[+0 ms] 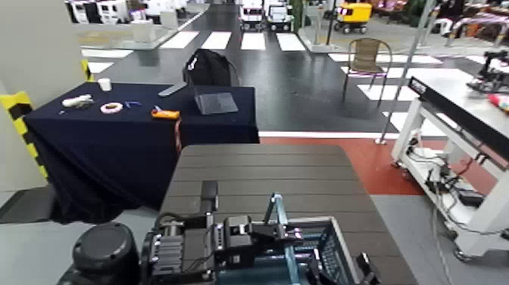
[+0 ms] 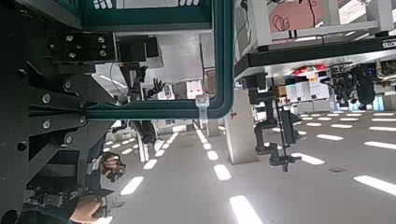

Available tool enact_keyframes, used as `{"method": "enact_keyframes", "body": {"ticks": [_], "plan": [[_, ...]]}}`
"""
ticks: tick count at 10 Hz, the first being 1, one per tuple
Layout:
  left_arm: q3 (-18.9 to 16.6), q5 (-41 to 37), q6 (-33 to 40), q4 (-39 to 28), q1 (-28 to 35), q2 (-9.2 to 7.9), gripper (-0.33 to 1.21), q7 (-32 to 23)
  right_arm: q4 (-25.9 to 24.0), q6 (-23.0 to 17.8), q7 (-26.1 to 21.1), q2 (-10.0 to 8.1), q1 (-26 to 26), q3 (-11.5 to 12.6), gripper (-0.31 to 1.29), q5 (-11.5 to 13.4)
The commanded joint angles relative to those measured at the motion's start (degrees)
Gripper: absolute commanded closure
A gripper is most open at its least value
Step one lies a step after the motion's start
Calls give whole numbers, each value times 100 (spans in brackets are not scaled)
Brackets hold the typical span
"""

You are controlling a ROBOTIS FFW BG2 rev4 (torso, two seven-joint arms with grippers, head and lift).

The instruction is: Place the crate on the table.

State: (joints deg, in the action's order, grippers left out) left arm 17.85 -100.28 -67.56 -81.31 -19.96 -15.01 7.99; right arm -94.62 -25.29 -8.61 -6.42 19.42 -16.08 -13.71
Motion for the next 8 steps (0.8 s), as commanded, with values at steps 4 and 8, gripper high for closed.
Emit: {"method": "enact_keyframes", "body": {"ticks": [4,8], "plan": [[26,0,24,54,-69,-11,120,-35,14,-11,0,-26,-17,-9,14,-9],[237,53,59,467,-553,-20,120,-87,31,-20,0,-35,-44,-35,14,-18]]}}
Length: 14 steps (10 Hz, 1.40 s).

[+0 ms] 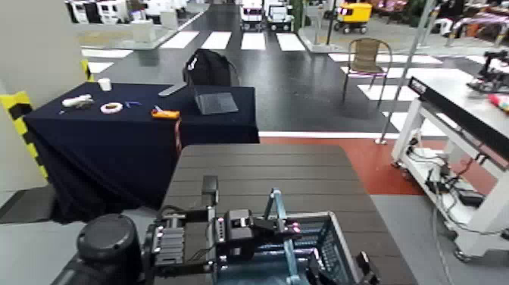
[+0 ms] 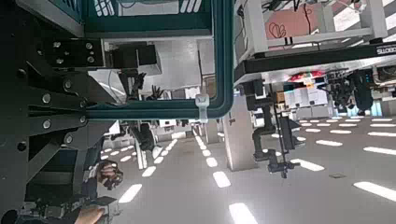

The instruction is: Place the crate on the table.

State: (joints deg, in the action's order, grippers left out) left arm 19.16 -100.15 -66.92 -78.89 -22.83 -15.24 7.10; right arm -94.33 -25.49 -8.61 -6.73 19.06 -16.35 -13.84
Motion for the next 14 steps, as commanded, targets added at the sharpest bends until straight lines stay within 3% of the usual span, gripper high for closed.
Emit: {"method": "enact_keyframes", "body": {"ticks": [1,8,14], "plan": [[202,84,-14,410,-477,21,120,19,11,0,0,-4,-8,-9,14,-14],[809,391,373,2001,-1505,328,120,626,37,-35,0,-4,-52,-62,14,-31],[1406,1165,610,2967,-2190,592,120,1953,72,-61,0,-13,-87,-123,14,-49]]}}
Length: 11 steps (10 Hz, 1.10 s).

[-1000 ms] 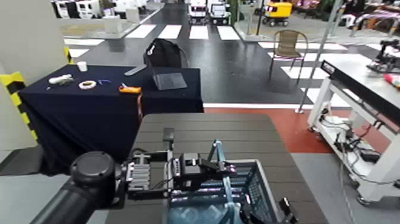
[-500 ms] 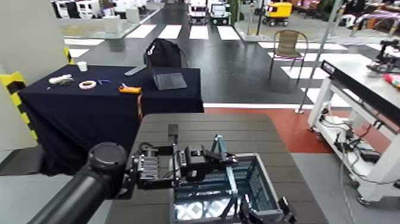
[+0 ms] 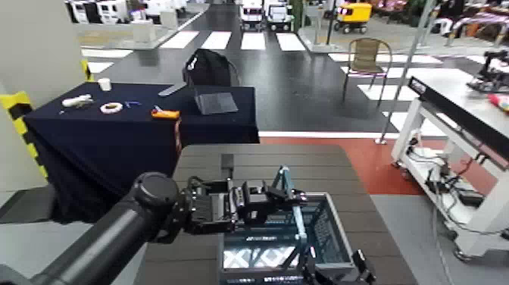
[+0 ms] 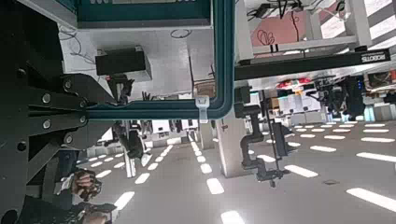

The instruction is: Place the crate on the table.

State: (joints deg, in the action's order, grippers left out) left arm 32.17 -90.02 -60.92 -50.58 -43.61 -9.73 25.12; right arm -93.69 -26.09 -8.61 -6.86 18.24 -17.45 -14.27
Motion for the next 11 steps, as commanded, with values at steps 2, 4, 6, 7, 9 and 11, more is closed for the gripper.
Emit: {"method": "enact_keyframes", "body": {"ticks": [2,4,6,7,9,11], "plan": [[316,283,344,356,-218,112,120,687,8,-1,0,0,-13,-21,14,-5],[421,318,555,426,-262,156,120,942,17,-1,0,0,-31,-39,14,-14],[448,353,669,470,-280,165,120,1065,17,-1,0,0,-31,-48,14,-14],[474,353,696,496,-271,174,120,1091,17,-10,0,0,-31,-48,14,-14],[562,353,810,602,-271,200,119,1267,17,-19,0,0,-31,-48,14,-23],[676,415,906,725,-262,226,119,1487,35,-45,0,0,-31,-56,14,-32]]}}
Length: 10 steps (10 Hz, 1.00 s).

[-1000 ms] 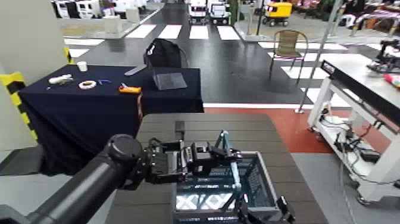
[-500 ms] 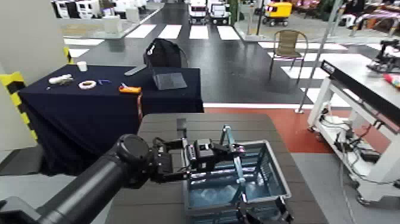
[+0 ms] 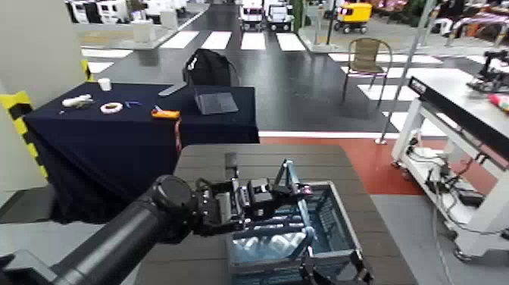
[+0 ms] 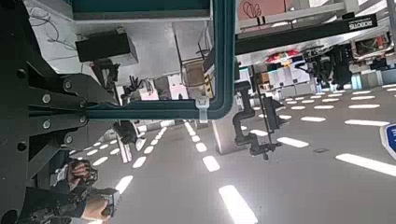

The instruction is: Place the crate on the table.

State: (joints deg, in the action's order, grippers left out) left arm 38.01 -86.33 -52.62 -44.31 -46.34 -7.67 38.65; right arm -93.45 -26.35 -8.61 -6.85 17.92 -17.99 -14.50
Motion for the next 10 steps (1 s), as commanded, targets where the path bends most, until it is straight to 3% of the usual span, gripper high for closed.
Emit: {"method": "enact_keyframes", "body": {"ticks": [1,10], "plan": [[136,72,103,142,19,29,119,231,11,-28,0,0,1,-3,14,-9],[286,151,323,415,72,55,117,477,38,-124,0,0,-16,-12,14,-17]]}}
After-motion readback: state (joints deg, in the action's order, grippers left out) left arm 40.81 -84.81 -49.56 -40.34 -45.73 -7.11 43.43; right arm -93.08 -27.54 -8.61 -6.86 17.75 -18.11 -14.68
